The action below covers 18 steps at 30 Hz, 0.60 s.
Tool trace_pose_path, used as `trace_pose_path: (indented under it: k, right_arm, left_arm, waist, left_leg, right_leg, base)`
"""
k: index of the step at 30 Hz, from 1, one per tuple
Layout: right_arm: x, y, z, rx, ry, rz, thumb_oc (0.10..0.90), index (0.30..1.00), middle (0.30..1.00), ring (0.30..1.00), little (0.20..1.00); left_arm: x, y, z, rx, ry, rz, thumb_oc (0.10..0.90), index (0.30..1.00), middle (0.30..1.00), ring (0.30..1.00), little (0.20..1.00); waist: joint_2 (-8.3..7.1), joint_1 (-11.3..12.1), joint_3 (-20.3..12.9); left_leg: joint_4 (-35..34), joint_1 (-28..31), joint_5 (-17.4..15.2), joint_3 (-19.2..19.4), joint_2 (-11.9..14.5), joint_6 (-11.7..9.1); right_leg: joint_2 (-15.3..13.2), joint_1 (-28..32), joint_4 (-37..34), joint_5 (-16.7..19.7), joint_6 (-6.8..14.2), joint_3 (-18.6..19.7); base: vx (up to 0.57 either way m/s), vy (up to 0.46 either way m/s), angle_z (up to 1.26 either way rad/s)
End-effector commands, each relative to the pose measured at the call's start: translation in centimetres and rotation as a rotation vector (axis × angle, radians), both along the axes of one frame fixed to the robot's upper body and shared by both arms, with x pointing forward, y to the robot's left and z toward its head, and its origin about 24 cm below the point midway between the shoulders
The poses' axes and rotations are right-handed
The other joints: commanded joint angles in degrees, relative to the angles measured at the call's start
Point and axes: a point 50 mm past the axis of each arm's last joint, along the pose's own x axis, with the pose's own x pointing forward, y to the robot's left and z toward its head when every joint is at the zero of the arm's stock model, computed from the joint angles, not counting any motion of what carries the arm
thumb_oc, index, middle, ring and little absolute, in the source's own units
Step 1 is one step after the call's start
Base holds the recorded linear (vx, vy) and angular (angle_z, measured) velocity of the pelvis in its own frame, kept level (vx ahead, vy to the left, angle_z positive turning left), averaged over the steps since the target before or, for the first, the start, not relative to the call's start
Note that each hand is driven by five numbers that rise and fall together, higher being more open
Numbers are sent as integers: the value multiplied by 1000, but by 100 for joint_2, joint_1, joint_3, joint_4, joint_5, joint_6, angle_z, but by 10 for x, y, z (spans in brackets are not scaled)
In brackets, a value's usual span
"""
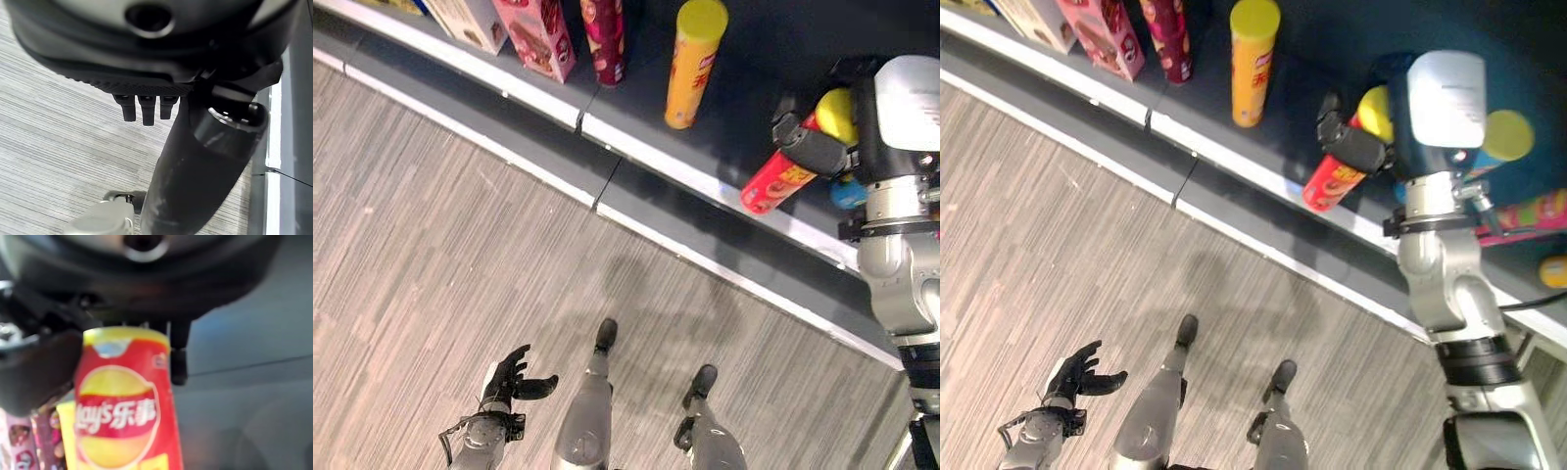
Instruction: Put the goods on the table back onto the shelves and tidy them up.
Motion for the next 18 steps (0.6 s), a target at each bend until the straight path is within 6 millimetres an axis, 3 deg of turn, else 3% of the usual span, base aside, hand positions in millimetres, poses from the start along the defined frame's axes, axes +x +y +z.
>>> trace_pose_path:
  k: [1,9,18]
  right_arm:
    - [-20,1,57,-98,-313,-33,400,300,300,300,300]
    - [-23,-21,73,-144,-355,-152,400,300,300,300,300]
    - [-26,-32,83,-146,-387,-206,400,300,300,300,300]
  left_arm:
    - [-8,24,9,85,-24,10,800,900,900,900,900]
    - [4,18,16,84,-75,-22,800,900,900,900,900]
    - [7,13,17,74,-86,-39,800,900,900,900,900]
  waist:
    - [-153,63,-516]
    - [-50,87,-507]
    - [-21,73,-517]
  left_leg:
    - [-50,80,-419,245,96,50]
    - [-165,-103,-349,174,-5,29]
    - [-229,-151,-327,195,-30,22]
  right_leg:
    - [-423,-293,769,-375,270,-2]
    - [-483,-361,630,-283,325,-91]
    - [-490,-417,512,-213,360,-46]
  base:
    - [-14,6,13]
    - [1,7,3]
    - [0,0,0]
